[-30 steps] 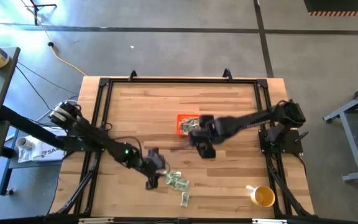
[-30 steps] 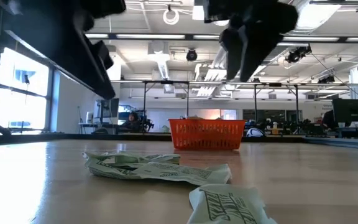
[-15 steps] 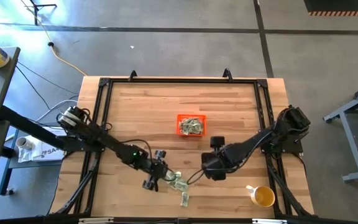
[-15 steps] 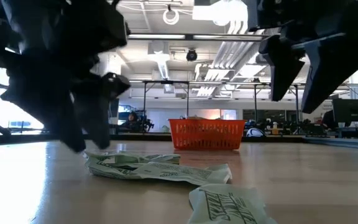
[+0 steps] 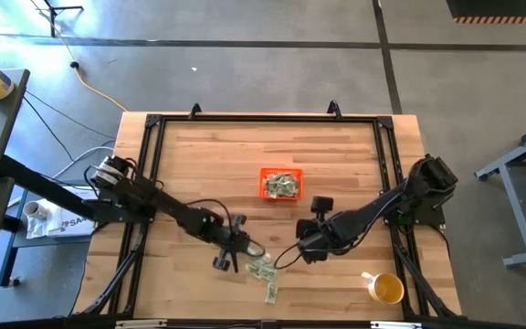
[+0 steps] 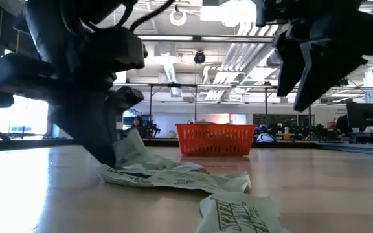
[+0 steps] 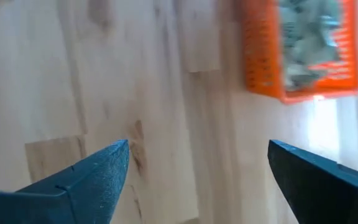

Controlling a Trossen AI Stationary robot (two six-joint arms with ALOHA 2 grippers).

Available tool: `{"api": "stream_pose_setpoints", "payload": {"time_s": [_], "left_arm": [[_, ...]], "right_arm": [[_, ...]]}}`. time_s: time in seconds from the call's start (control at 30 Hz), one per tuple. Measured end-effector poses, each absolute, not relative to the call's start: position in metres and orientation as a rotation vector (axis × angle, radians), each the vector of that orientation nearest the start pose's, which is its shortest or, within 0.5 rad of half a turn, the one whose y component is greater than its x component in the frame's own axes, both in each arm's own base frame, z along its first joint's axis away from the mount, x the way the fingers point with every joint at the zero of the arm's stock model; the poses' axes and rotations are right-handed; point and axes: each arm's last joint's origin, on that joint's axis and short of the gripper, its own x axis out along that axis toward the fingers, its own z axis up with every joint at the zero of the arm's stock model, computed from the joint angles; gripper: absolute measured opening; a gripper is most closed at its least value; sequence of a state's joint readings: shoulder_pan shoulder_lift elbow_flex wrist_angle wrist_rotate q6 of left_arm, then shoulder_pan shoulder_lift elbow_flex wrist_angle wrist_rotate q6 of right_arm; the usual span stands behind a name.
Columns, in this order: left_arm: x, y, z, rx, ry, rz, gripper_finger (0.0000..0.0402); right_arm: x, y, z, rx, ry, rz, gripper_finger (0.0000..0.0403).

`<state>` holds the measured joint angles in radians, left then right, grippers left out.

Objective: Pick and place Stevia / Truvia into bins
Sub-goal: Put the stevia packet into the orange bin

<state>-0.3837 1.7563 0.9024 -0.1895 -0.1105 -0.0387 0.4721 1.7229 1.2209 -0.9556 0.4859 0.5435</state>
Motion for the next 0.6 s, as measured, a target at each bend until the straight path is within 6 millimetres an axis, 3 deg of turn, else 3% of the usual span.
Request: {"api": "stream_pose_setpoints", "payload": {"time_s": [0.1,0.27,0.4,0.5,0.6], "left_arm": [[0.294,-0.108,0.151,0.193,1.070,-0.134,0.0030],[0.296,-0.087,0.215,0.126,0.977,-0.040,0.0024],[0.319,-0.036,0.257,0.109,0.738,0.123,0.0024],[0.338,0.016,0.244,0.021,0.745,0.143,0.0024],[0.350,0.048,0.211,-0.088,0.842,0.111,0.0028]], "right_arm": [[0.276,0.125,0.223,-0.193,1.178,-0.415,0.0360],[0.251,0.107,0.254,-0.157,1.149,-0.512,0.0332],[0.240,0.095,0.269,-0.119,1.131,-0.554,0.0323],[0.236,0.088,0.272,-0.078,1.113,-0.580,0.0324],[0.233,0.086,0.266,-0.050,1.130,-0.592,0.0325]]}}
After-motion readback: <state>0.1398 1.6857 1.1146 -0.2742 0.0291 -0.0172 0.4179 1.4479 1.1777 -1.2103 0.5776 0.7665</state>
